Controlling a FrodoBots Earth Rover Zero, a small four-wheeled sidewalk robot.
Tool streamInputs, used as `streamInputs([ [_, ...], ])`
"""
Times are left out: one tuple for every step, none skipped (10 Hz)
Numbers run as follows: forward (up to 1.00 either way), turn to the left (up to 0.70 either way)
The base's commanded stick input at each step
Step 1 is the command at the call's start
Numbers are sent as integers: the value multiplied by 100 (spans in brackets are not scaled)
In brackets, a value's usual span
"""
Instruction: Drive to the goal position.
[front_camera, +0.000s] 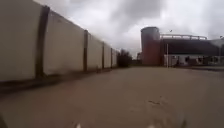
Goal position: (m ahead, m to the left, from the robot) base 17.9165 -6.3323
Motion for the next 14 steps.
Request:
streamInputs([
  [100,7],
  [100,7],
  [100,7],
  [100,7],
  [100,7],
  [100,7],
  [100,7],
  [100,3],
  [100,-18],
  [100,-33],
  [100,-33],
  [100,-33],
  [100,-33],
  [100,-33],
])
